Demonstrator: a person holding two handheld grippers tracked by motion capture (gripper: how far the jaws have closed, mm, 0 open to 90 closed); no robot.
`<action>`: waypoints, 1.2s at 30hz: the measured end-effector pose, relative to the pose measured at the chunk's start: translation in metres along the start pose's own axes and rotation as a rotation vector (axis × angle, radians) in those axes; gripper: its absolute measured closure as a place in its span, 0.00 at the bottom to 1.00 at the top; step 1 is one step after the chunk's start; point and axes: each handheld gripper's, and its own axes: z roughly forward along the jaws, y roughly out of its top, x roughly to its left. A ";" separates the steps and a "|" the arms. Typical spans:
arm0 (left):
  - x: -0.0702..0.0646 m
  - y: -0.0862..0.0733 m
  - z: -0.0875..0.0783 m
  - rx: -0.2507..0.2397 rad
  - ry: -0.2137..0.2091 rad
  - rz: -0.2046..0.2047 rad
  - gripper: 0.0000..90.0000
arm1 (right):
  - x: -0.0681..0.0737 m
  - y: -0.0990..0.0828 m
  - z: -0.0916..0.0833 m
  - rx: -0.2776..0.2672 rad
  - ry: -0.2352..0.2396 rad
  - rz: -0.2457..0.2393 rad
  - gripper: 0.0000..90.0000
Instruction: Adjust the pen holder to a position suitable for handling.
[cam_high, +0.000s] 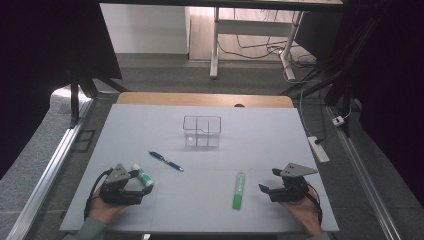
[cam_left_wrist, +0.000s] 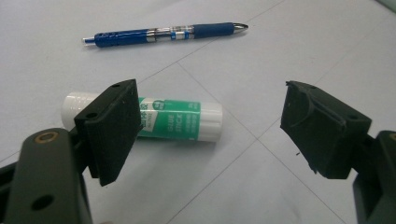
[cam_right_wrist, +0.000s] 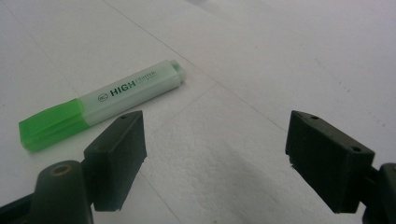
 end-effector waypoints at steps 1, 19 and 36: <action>0.000 0.000 0.000 0.000 0.000 0.000 0.22 | -0.001 0.000 0.000 -0.002 -0.001 0.003 0.23; 0.004 0.014 -0.006 -0.013 0.003 0.051 0.24 | 0.000 -0.003 -0.004 -0.005 -0.014 0.007 0.24; 0.008 0.035 -0.003 0.062 -0.008 0.176 0.26 | 0.000 -0.003 -0.005 -0.007 -0.020 0.000 0.25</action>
